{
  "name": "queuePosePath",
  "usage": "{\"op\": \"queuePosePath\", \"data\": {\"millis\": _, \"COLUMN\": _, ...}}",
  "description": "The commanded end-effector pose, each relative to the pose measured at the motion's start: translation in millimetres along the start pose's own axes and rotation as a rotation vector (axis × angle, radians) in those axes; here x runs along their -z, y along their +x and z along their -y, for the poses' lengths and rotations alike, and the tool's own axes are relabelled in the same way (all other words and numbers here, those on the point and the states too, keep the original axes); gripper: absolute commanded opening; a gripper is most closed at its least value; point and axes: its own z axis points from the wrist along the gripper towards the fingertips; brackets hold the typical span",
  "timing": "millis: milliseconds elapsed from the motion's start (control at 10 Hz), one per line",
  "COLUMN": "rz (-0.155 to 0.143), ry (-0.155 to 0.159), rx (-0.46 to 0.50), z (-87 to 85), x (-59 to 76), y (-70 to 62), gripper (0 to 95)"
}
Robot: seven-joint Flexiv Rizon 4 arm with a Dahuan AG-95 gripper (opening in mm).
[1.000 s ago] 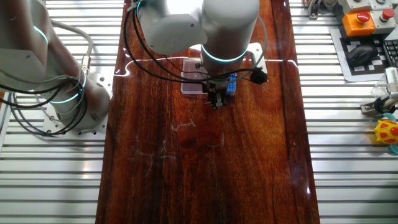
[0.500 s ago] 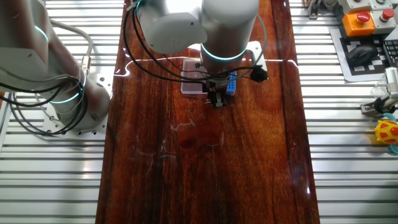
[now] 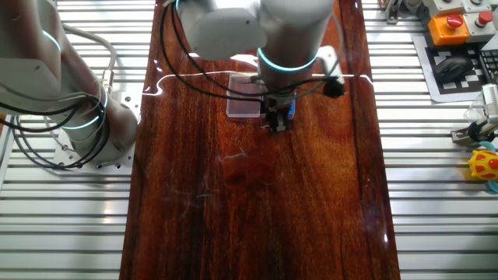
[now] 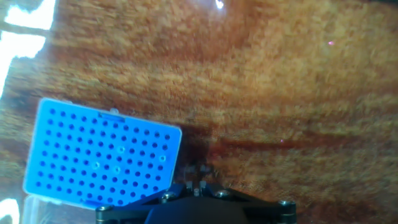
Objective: Insert a small pipette tip into the holder for small pipette tips
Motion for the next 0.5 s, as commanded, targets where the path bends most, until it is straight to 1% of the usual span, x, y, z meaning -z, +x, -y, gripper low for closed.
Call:
{"op": "queuePosePath", "data": {"millis": 100, "rz": 0.003, "ry": 0.004, "rx": 0.042, "z": 0.8, "x": 14.8, "y": -11.1, "gripper": 0.0}}
{"op": "queuePosePath", "data": {"millis": 200, "rz": 0.006, "ry": 0.005, "rx": 0.056, "z": 1.0, "x": 19.8, "y": -14.4, "gripper": 0.0}}
{"op": "queuePosePath", "data": {"millis": 300, "rz": 0.034, "ry": 0.008, "rx": 0.081, "z": -1.1, "x": 28.6, "y": -24.1, "gripper": 0.0}}
{"op": "queuePosePath", "data": {"millis": 400, "rz": 0.082, "ry": 0.002, "rx": 0.098, "z": -4.4, "x": 34.1, "y": -35.4, "gripper": 0.0}}
{"op": "queuePosePath", "data": {"millis": 500, "rz": 0.096, "ry": -0.004, "rx": 0.101, "z": -9.6, "x": 38.2, "y": -44.6, "gripper": 0.0}}
